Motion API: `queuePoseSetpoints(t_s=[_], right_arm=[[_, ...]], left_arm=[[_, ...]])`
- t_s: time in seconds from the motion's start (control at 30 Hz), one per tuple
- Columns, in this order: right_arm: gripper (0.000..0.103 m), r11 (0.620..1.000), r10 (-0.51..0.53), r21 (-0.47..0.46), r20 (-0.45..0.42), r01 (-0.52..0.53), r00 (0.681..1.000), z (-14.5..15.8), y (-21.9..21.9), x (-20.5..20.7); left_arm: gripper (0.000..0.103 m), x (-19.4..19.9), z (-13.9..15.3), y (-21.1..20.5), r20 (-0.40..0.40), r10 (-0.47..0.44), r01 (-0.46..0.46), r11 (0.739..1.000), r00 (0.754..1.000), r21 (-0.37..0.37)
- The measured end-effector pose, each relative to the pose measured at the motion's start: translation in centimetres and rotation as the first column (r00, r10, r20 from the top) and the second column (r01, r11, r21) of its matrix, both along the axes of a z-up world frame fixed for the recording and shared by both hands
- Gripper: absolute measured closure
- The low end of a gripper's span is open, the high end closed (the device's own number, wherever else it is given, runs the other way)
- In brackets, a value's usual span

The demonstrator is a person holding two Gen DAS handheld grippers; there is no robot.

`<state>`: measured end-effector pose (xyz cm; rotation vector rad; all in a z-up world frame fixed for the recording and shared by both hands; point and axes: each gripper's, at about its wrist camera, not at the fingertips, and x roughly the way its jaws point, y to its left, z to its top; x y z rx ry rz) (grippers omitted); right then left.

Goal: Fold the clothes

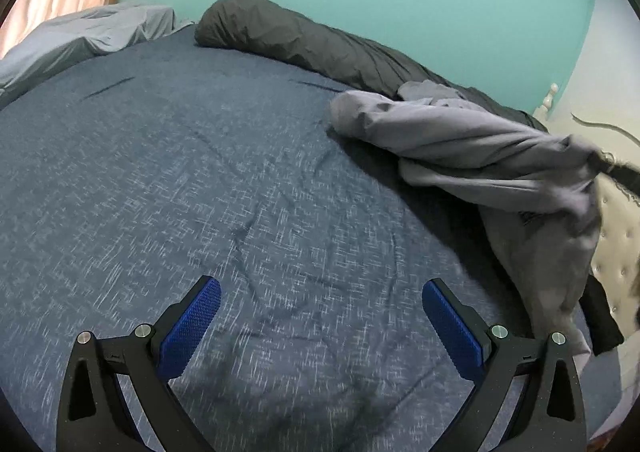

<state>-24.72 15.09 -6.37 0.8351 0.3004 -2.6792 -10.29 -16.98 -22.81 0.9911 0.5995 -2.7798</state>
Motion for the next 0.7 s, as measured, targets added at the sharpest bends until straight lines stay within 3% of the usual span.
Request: queuePoseSetpoints(t_s=[0.3,0.5,0.6,0.7], right_arm=[[0.098,0.997,0.063,-0.047,-0.110,-0.068,0.992,10.4,1.9,6.9],[0.098,0.983,0.081,-0.151,-0.154,-0.104,0.985,15.5,4.7,9.4],[0.098,0.981,0.077,-0.166,-0.118,-0.096,0.990,15.7,6.2,9.0],[0.097,0.990,0.026,-0.139,-0.039,-0.031,0.999,13.3,7.7,7.3]], left_arm=[[0.000,3.4,0.6,3.5,-0.015,-0.048,0.047,0.998,0.999,-0.041],[0.000,4.1,0.6,4.6,-0.018,-0.067,0.066,0.997,0.998,-0.048],[0.000,3.9,0.4,4.8,-0.014,-0.080,0.079,0.996,0.997,-0.049],[0.000,3.5,0.2,4.7,-0.012,-0.081,0.080,0.996,0.997,-0.043]])
